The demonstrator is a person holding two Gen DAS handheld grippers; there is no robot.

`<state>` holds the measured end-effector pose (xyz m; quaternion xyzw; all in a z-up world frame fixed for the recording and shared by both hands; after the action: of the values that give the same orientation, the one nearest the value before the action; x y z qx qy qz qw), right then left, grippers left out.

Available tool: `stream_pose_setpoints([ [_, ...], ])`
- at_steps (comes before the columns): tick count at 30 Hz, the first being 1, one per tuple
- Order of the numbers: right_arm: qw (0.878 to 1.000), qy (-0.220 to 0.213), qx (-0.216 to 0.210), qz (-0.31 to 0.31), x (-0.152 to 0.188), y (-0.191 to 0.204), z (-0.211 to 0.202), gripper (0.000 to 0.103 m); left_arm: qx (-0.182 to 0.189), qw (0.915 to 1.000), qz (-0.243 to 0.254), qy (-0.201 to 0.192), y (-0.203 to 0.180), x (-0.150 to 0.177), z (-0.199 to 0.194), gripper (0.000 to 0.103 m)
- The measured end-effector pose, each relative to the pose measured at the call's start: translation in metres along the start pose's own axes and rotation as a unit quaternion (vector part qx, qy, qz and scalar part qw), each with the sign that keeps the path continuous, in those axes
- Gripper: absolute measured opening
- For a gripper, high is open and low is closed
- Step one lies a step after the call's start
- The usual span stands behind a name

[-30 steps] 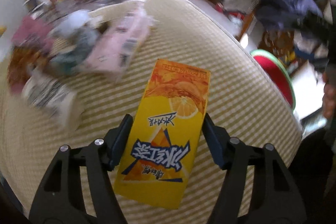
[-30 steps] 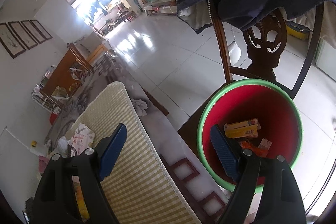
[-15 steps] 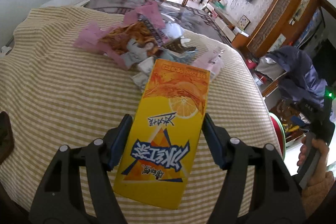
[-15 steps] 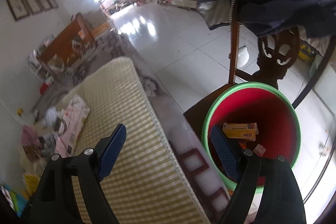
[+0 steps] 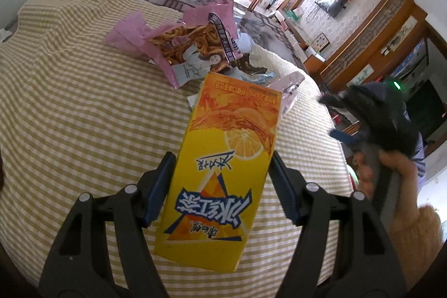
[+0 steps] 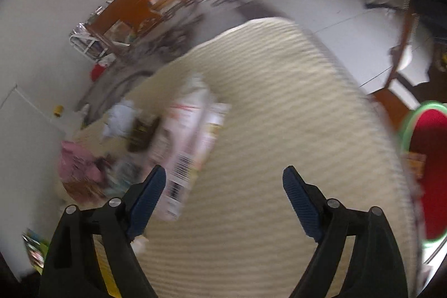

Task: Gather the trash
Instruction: 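Grasp the pink-and-white snack bag with the right tool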

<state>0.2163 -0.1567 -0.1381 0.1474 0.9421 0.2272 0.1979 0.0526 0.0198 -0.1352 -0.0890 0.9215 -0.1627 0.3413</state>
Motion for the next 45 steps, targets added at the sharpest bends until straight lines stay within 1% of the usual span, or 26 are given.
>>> stream_pose_setpoints([
  [5,0.999,0.024,0.021,-0.005,-0.004,0.037,0.038,0.084,0.009,1.0,-0.004,0.0,0.001,-0.003,0.0,0.065],
  [10,0.997,0.056,0.047,-0.004,0.004,0.039,0.062,0.084,0.017,0.9998,-0.011,0.004,0.002,-0.003,0.003,0.065],
  [11,0.997,0.061,0.054,-0.008,0.007,0.038,0.066,0.082,0.016,0.9998,-0.01,0.003,0.002,-0.003,0.003,0.065],
  [12,0.996,0.059,0.064,-0.016,0.008,0.037,0.067,0.077,0.016,0.9998,-0.011,0.003,0.003,-0.003,0.004,0.065],
  [13,0.996,0.052,0.065,-0.024,0.008,0.039,0.065,0.071,0.016,0.9998,-0.011,0.003,0.003,-0.003,0.004,0.065],
  [14,0.996,0.055,0.06,-0.028,0.009,0.04,0.065,0.07,0.015,0.9998,-0.011,0.003,0.003,-0.003,0.004,0.065],
  [16,0.997,0.058,0.051,-0.029,0.011,0.04,0.063,0.064,0.016,0.9998,-0.009,0.003,0.002,-0.004,0.004,0.065],
  [18,0.997,0.056,0.04,-0.03,0.012,0.035,0.053,0.061,0.016,0.9998,-0.006,0.002,0.002,-0.003,0.004,0.065],
  [20,0.997,0.057,0.031,-0.039,0.015,0.033,0.041,0.06,0.018,0.9998,-0.002,0.002,0.0,-0.003,0.004,0.065],
  [22,0.996,0.058,0.032,-0.063,0.018,0.028,0.028,0.06,0.021,0.9998,0.002,0.003,-0.002,-0.003,0.003,0.065],
  [25,0.991,0.06,0.048,-0.114,0.029,0.014,0.003,0.061,0.032,0.9993,0.018,0.007,-0.012,-0.003,0.003,0.065],
  [28,0.982,0.055,0.078,-0.165,0.043,-0.006,-0.019,0.061,0.046,0.9981,0.036,0.019,-0.022,0.0,0.007,0.065],
  [31,0.97,0.052,0.11,-0.209,0.061,-0.028,-0.037,0.061,0.066,0.9954,0.053,0.046,-0.036,0.009,0.017,0.065],
  [33,0.966,0.053,0.117,-0.225,0.072,-0.038,-0.043,0.062,0.064,0.9939,0.066,0.062,-0.041,0.016,0.025,0.065],
  [35,0.963,0.055,0.124,-0.234,0.082,-0.045,-0.045,0.062,0.053,0.9926,0.079,0.075,-0.043,0.022,0.032,0.065],
  [39,0.965,0.061,0.12,-0.225,0.092,-0.054,-0.041,0.064,0.028,0.9913,0.094,0.088,-0.038,0.026,0.042,0.064],
  [45,0.971,0.072,0.106,-0.203,0.099,-0.059,-0.032,0.069,0.022,0.9908,0.097,0.091,-0.038,0.027,0.045,0.065],
])
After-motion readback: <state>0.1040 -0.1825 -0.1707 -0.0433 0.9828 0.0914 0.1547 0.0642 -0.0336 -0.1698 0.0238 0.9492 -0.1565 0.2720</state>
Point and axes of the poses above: each gripper's, at about its wrist camera, not at the fingertips, and z roughly the way its jaws point, y to its left, x to its underside, the point moved 9 cm from there along z, roughly the way its jaws point, and after that the axes turned 8 degrees about z, right-handed, at the moved point
